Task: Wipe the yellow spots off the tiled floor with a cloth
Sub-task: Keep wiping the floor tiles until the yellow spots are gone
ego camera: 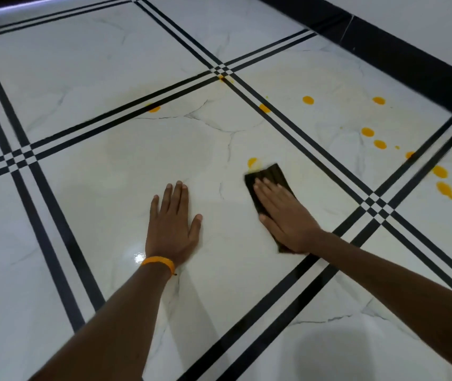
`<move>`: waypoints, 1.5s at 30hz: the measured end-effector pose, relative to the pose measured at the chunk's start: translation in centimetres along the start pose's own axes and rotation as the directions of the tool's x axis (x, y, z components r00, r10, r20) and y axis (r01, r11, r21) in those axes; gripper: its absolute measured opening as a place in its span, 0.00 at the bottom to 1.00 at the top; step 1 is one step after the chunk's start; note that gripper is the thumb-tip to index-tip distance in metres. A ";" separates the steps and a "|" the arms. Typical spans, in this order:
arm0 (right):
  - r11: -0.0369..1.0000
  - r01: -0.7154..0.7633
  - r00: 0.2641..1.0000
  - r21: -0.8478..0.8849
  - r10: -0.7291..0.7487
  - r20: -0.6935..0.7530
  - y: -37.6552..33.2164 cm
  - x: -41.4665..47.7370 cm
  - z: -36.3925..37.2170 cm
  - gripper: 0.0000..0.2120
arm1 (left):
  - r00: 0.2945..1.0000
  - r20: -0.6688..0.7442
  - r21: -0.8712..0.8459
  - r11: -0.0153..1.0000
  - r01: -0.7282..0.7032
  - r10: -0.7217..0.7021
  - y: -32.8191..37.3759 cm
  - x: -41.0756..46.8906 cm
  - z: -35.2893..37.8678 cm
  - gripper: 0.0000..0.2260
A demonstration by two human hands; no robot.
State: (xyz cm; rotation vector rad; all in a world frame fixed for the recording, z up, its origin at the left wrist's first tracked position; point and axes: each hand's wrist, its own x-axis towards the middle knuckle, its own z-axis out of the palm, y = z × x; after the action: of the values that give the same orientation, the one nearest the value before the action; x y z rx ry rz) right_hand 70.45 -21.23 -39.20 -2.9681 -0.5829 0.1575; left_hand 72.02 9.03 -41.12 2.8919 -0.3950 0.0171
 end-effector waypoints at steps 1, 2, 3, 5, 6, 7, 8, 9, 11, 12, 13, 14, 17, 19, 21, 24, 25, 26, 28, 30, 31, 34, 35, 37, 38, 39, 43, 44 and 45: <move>0.998 0.064 0.998 0.008 -0.064 0.026 0.8 -1.4 -0.4 0.31 | 1.000 0.002 0.001 1.000 0.009 -0.009 0.1 0.0 0.0 0.32; 0.999 0.042 0.999 0.018 -0.042 0.020 2.1 -2.0 -0.6 0.32 | 1.000 0.010 0.000 1.000 0.016 -0.016 0.2 0.1 -0.2 0.32; 0.998 -0.062 0.998 0.029 0.062 0.000 3.3 -2.0 -0.8 0.33 | 1.000 0.021 0.000 1.000 0.020 -0.020 0.3 -0.1 -0.3 0.32; 0.944 -0.327 0.942 0.045 0.329 -0.063 4.9 1.1 -1.2 0.34 | 1.000 0.020 -0.003 1.000 0.024 -0.024 0.3 0.0 -0.5 0.32; 0.901 -0.430 0.897 0.046 0.433 -0.088 4.8 3.5 -1.3 0.35 | 0.999 0.023 -0.002 1.000 0.026 -0.026 0.2 -0.1 -0.6 0.32; 0.857 -0.512 0.852 0.055 0.515 -0.094 4.1 6.0 -1.3 0.34 | 0.999 0.030 0.000 1.000 0.028 -0.028 0.0 -0.2 -0.6 0.32; 0.813 -0.578 0.807 0.071 0.582 -0.097 3.0 8.0 -1.2 0.33 | 0.999 0.036 -0.002 1.000 0.029 -0.029 0.0 -0.4 -0.6 0.32; 0.791 -0.608 0.784 0.075 0.612 -0.106 1.8 9.6 -1.0 0.32 | 0.999 0.033 -0.007 1.000 0.028 -0.027 -0.1 -0.6 -0.5 0.32; 0.846 -0.528 0.838 0.073 0.533 -0.116 -1.1 11.6 -0.7 0.32 | 0.999 0.021 -0.032 0.999 0.031 -0.030 -0.1 -0.6 -0.4 0.32; 0.905 -0.422 0.897 0.060 0.426 -0.120 -2.8 11.5 -0.5 0.33 | 1.000 0.015 -0.039 0.999 0.026 -0.026 -0.2 -0.4 -0.3 0.32; 0.956 -0.291 0.950 0.032 0.293 -0.112 -4.6 10.6 0.0 0.33 | 1.000 0.009 -0.043 0.999 0.026 -0.025 -0.2 -0.3 -0.3 0.32; 0.986 -0.168 0.982 0.006 0.168 -0.089 -5.8 8.8 0.3 0.33 | 1.000 0.005 -0.044 0.999 0.024 -0.024 -0.2 -0.1 -0.2 0.32; 0.999 -0.020 0.998 0.032 0.022 -0.059 -4.3 3.5 0.6 0.31 | 1.000 0.006 -0.027 1.000 0.015 -0.015 -0.3 -0.1 -0.1 0.32; 0.984 -0.171 0.982 0.039 0.174 -0.077 -0.8 2.3 -0.1 0.32 | 1.000 0.013 -0.018 1.000 0.001 -0.001 -0.1 -0.3 -0.1 0.32; 0.914 -0.404 0.907 0.047 0.406 -0.107 2.4 4.3 -1.0 0.33 | 1.000 0.002 -0.017 1.000 0.010 -0.010 0.1 -0.3 -0.2 0.32; 0.823 -0.564 0.814 0.064 0.567 -0.123 2.1 10.0 -1.6 0.32 | 1.000 -0.002 -0.032 0.999 0.016 -0.016 0.2 0.2 -0.2 0.32; 0.843 -0.535 0.834 0.052 0.538 -0.122 0.3 11.2 -1.4 0.33 | 1.000 -0.001 -0.026 1.000 0.014 -0.014 0.0 0.2 -0.2 0.32; 0.891 -0.453 0.883 0.041 0.455 -0.118 -2.0 11.5 -1.1 0.34 | 1.000 0.003 -0.012 1.000 0.013 -0.013 -0.3 0.0 -0.2 0.32; 0.985 -0.172 0.983 -0.003 0.171 -0.061 -6.0 8.7 0.1 0.32 | 1.000 0.011 0.000 1.000 0.013 -0.013 -0.4 -0.1 -0.3 0.32; 0.999 0.035 0.999 -0.003 -0.035 -0.015 -5.6 4.7 0.1 0.30 | 1.000 0.005 0.002 1.000 0.016 -0.016 0.0 0.0 -0.5 0.32; 0.998 0.061 0.998 0.006 -0.060 -0.028 -4.0 3.9 -0.2 0.30 | 1.000 0.005 0.000 1.000 0.015 -0.015 0.0 0.2 -0.4 0.32; 0.979 -0.205 0.977 0.011 0.205 -0.056 0.8 6.0 -1.2 0.33 | 1.000 0.012 0.010 1.000 0.025 -0.025 0.0 0.2 -0.4 0.32; 0.947 -0.320 0.945 0.008 0.320 -0.064 1.3 7.8 -1.3 0.35 | 1.000 0.010 0.010 1.000 0.029 -0.029 0.0 0.1 -0.4 0.32; 0.889 -0.457 0.884 0.023 0.457 -0.098 -0.1 11.2 -1.2 0.36 | 1.000 0.009 0.006 1.000 0.028 -0.028 0.0 -0.1 -0.4 0.32; 0.880 -0.473 0.874 0.029 0.474 -0.105 -1.5 12.2 -1.0 0.36 | 1.000 0.009 0.005 1.000 0.026 -0.026 -0.1 -0.1 -0.4 0.32; 0.899 -0.438 0.892 0.034 0.439 -0.106 -2.9 12.2 -0.8 0.35 | 1.000 0.007 0.004 1.000 0.022 -0.022 -0.3 -0.1 -0.4 0.32; 0.999 0.027 0.999 0.018 -0.026 -0.042 -4.6 4.4 0.3 0.31 | 1.000 -0.002 -0.013 1.000 0.011 -0.011 0.0 -0.2 -0.2 0.32; 0.995 0.096 0.995 0.018 -0.096 -0.016 -3.4 2.5 0.2 0.31 | 1.000 -0.003 -0.015 1.000 0.010 -0.010 0.2 -0.3 -0.2 0.32; 0.996 0.093 0.996 0.012 -0.093 -0.012 -1.8 1.7 0.1 0.31 | 1.000 -0.002 -0.012 1.000 0.011 -0.011 0.1 -0.4 -0.1 0.32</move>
State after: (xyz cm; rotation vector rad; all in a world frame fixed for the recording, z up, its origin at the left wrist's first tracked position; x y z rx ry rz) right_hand 71.33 -18.91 -39.19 -2.9206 -0.7140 0.1350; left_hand 71.58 9.08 -41.02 2.8819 -0.3781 0.0158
